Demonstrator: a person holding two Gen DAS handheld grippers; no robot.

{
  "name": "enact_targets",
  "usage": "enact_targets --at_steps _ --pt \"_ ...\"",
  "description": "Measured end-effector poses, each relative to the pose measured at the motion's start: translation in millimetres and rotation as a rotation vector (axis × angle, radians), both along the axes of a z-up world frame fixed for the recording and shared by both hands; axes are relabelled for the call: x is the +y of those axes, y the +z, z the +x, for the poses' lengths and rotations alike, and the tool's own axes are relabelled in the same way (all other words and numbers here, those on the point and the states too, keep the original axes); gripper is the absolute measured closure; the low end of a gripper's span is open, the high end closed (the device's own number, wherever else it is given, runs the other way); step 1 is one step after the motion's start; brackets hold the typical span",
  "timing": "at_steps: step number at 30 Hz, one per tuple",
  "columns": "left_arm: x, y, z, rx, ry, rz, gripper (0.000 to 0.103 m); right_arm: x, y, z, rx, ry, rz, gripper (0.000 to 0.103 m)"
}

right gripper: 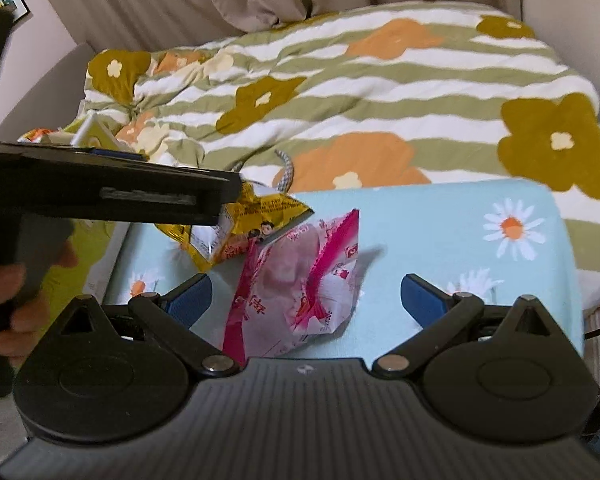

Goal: Organize snacks
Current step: 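Grasp gold wrapped bag with left tool while right tool grasps pink-white bag, then carry gold bag and pink-white bag into the box and release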

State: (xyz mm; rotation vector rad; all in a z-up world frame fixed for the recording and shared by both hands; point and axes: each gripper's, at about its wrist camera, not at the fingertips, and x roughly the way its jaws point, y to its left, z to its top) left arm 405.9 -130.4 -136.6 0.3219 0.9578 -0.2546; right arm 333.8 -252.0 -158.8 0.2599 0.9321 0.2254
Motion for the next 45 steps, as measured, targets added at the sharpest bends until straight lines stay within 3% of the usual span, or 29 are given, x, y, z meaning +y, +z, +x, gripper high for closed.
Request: enact_targets --at_steps 7,9,15,27,36,45 --pt "3 -32 16 0.098 0.010 -0.017 0.019 4 -20 12 0.006 0.040 -0.004 0.000" --pt "7 -38 18 0.134 0.017 -0.048 0.042 5 -23 15 0.011 0.042 0.006 0.000" --pt "14 -39 12 0.136 0.037 -0.071 0.049 11 -29 18 0.012 0.067 -0.019 0.000" --pt "37 -30 -30 0.104 0.143 -0.033 0.050 27 -35 19 -0.014 0.112 -0.067 0.002" --pt "47 -21 -50 0.064 0.188 -0.020 0.050 47 -39 12 -0.083 0.224 -0.193 0.021" --pt "52 2 -79 0.016 0.202 -0.046 0.050 43 -36 -5 -0.075 0.190 -0.166 0.032"
